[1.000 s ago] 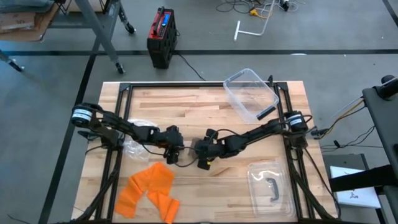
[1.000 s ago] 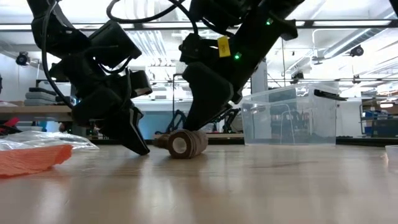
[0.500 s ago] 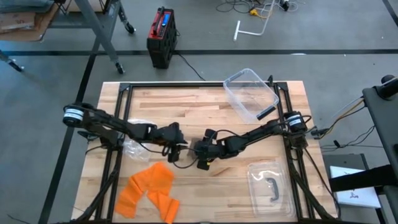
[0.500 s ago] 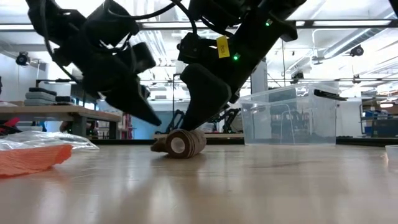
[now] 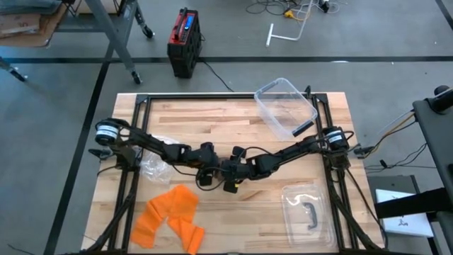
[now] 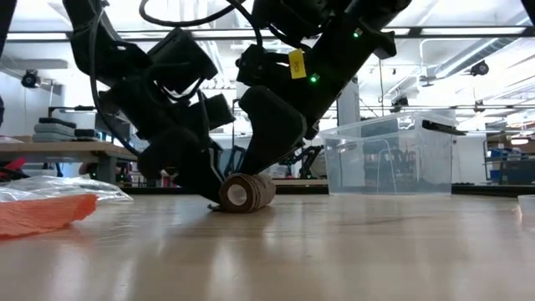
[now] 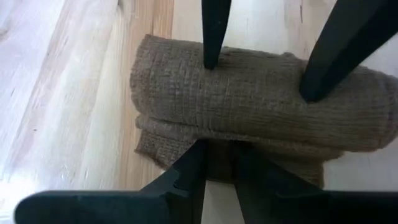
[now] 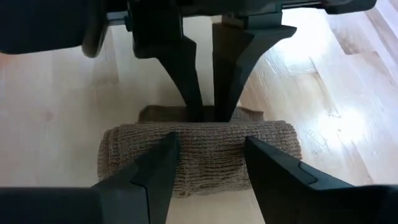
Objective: Roll bandage
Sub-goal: Uncoil the brown bandage
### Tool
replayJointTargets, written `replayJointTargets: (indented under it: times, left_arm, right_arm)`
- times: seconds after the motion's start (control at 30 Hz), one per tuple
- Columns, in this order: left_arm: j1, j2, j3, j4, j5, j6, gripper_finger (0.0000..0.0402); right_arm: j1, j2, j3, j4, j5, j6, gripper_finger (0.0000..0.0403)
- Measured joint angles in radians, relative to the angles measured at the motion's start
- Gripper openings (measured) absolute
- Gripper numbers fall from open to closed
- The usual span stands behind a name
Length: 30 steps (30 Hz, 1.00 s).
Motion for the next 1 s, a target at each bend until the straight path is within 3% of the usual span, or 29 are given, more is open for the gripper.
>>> replayJointTargets:
  times: [0.13,0.47,0.63,0.77,0.83,1.0]
  left_arm:
    - [0.001,0.016,-0.006,-0.007,0.001,-0.001,0.0068]
    - [0.002,-0.023,-0.050,-0.045,0.001,-0.011,0.0068]
    - [0.002,-0.023,-0.050,-0.045,0.012,-0.011,0.0068]
    - [0.002,-0.024,-0.050,-0.043,0.012,-0.011,0.0068]
    - [0.002,-0.024,-0.051,-0.041,0.013,-0.010,0.0068]
    - [0.002,-0.024,-0.056,-0.036,0.015,-0.016,0.0068]
  right_arm:
    - [0.001,-0.010,0.000,-0.027,-0.001,-0.018,0.0183]
    - [0.039,-0.047,-0.003,-0.309,-0.009,0.024,0.0183]
    - [0.059,-0.099,0.008,-0.304,-0.007,0.027,0.0183]
    - [0.057,-0.137,0.022,-0.198,0.014,-0.014,0.0183]
    - [0.046,-0.139,0.022,-0.062,0.023,-0.063,0.0183]
    - [-0.010,-0.065,0.021,0.179,0.013,-0.118,0.0183]
